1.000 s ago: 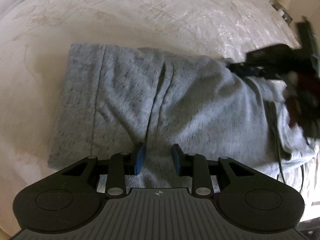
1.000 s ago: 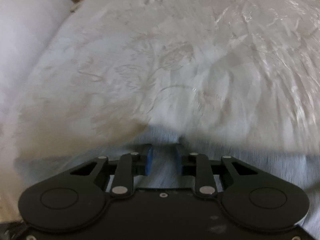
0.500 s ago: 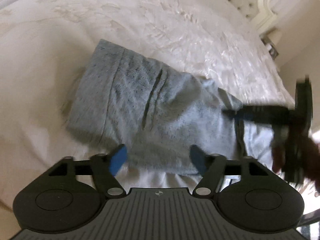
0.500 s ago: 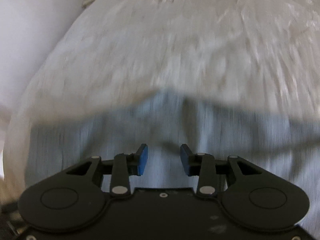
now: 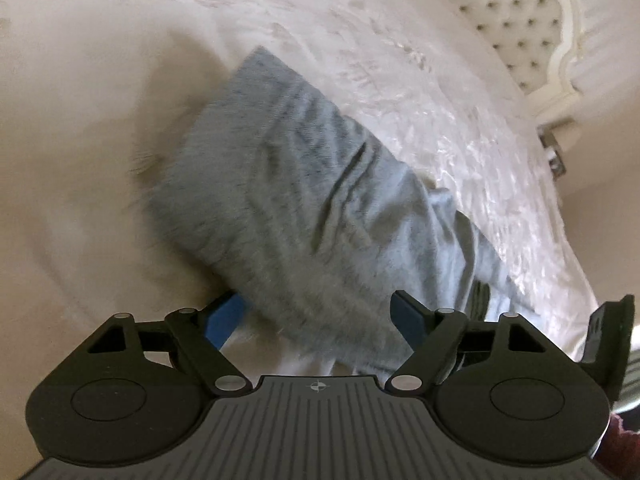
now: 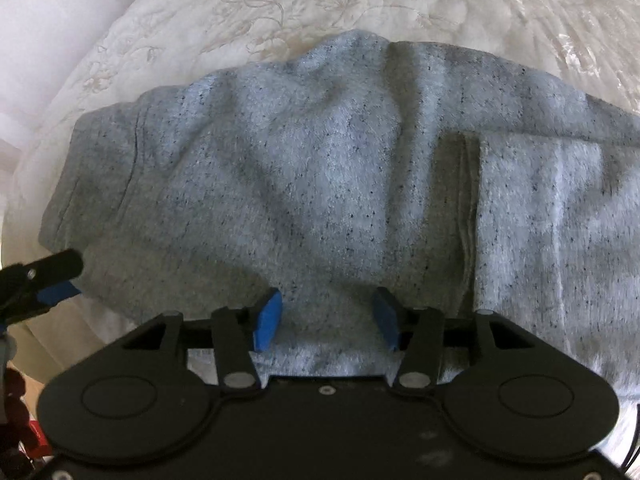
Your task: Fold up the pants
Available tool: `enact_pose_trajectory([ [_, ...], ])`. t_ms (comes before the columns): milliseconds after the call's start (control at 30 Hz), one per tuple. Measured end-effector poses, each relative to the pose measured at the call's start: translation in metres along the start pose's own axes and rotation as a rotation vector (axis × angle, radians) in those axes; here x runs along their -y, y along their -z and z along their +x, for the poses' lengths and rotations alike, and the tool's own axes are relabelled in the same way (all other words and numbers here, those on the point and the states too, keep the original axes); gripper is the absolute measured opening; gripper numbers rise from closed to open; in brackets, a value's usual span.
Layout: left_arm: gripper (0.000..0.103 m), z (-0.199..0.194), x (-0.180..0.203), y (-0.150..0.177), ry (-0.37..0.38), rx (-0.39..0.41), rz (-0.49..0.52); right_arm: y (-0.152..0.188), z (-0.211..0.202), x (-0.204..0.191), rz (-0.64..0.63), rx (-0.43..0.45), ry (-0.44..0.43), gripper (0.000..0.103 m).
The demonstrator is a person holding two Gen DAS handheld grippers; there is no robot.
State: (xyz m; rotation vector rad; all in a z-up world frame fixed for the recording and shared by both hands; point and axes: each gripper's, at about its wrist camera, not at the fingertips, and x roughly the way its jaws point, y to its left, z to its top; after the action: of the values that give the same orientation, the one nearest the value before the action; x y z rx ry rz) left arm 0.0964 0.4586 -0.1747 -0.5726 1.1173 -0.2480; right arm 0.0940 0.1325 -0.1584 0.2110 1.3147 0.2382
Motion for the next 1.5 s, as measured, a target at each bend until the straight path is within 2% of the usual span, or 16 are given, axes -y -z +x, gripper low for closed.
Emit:
enact_pose_trajectory([
  [100,0.092,0.019,0.003,-0.003,-0.003,-0.013,0.015,-0.002,0.001,-0.003,-0.013,-0.007,0.009,0.055],
  [200,0.097,0.027,0.002,-0.002,0.015,0.001,-0.016,0.000,0.001,-0.004,-0.008,-0.007,0.013,0.055],
  [467,0.101,0.047,0.005,-0.008,0.053,-0.011,-0.050,0.005,-0.008,-0.008,0.003,0.000,0.015,0.055],
  [500,0.097,0.047,0.005,-0.008,0.042,-0.009,-0.059,0.007,-0.012,-0.009,0.006,0.008,0.012,0.055],
  [567,0.075,0.045,0.005,-0.008,-0.013,0.009,-0.095,0.011,-0.023,-0.010,0.014,0.027,0.008,0.055],
  [600,0.060,0.044,0.003,-0.008,-0.038,0.009,-0.108,0.013,-0.027,-0.010,0.022,0.034,0.006,0.055],
  [667,0.051,0.041,-0.003,-0.009,-0.039,0.008,-0.125,0.017,-0.035,-0.009,0.047,0.047,0.002,0.055],
  [733,0.036,0.036,-0.007,-0.009,-0.034,0.015,-0.122,0.021,-0.042,-0.007,0.071,0.057,-0.003,0.055],
  [767,0.033,0.034,-0.006,-0.010,-0.039,0.018,-0.103,0.024,-0.045,-0.005,0.083,0.061,-0.008,0.055],
  [833,0.027,0.026,0.007,-0.010,-0.068,0.042,-0.019,0.028,-0.048,-0.002,0.094,0.070,-0.016,0.055],
  [1000,0.025,0.004,0.057,-0.013,-0.140,0.142,0.181,0.032,-0.063,0.015,0.119,0.170,-0.005,0.055],
  [1100,0.025,-0.010,0.085,-0.010,-0.168,0.207,0.250,0.032,-0.049,0.027,0.110,0.112,-0.026,0.051],
  [1167,0.024,-0.017,0.106,-0.006,-0.176,0.225,0.311,0.034,-0.029,0.030,0.050,0.016,-0.071,0.051],
  [1267,0.024,-0.027,0.150,0.008,-0.197,0.269,0.448,0.032,-0.027,0.027,-0.049,-0.018,-0.126,0.051],
  [1367,0.024,-0.030,0.201,0.025,-0.199,0.299,0.620,0.027,-0.045,0.042,-0.020,0.008,-0.213,0.050],
  [1500,0.024,-0.013,0.262,0.060,-0.157,0.266,0.839,0.033,-0.089,0.087,0.046,0.088,-0.285,0.054],
])
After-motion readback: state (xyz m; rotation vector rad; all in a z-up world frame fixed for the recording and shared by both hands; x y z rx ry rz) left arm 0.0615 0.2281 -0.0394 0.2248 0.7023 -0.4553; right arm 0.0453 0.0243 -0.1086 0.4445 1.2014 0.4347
